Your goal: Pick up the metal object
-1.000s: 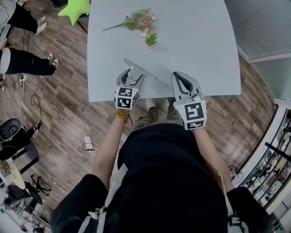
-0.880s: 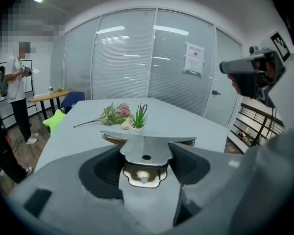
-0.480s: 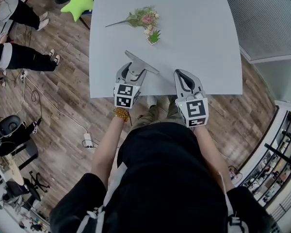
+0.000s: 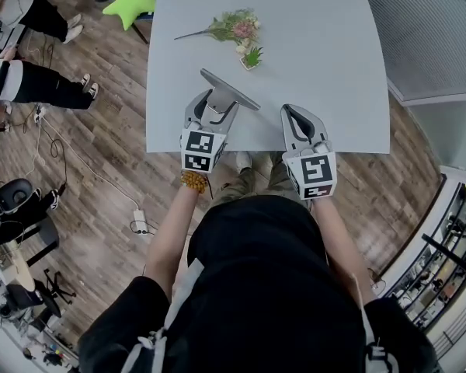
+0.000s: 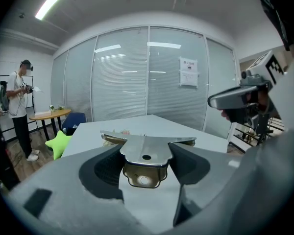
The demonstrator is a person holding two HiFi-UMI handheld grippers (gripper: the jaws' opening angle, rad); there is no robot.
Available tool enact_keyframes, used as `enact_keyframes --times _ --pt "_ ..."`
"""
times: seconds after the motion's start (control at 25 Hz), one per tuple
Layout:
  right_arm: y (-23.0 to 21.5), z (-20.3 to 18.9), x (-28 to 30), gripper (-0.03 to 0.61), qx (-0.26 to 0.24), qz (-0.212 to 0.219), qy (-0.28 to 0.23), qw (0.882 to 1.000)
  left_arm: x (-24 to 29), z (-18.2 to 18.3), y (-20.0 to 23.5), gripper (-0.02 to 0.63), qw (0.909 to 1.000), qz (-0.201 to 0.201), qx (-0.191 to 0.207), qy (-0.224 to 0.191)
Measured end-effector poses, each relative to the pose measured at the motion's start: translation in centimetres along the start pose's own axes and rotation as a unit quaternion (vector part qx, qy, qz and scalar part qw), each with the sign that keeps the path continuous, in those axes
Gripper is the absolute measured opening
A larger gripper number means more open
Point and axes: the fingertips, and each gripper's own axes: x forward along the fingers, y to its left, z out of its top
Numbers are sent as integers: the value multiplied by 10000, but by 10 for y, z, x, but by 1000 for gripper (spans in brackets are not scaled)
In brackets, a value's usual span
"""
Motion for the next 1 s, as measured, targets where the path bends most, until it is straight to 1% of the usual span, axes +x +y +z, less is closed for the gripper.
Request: enact_keyframes --times 0.28,0.56,0.76,1.0 --pt "-3 18 8 -2 -88 24 -174 9998 -6 32 3 285 9997 94 130 -206" --pt "-5 46 10 -2 -117 -19 -474 9988 -17 69 5 285 9980 199 228 -558" --pt "-4 67 10 -2 -136 -60 -691 9975 -24 93 6 285 9957 296 333 -808" --pt "-5 94 11 -2 -153 -108 -1038 9944 -40 130 6 285 9899 569 508 -1194"
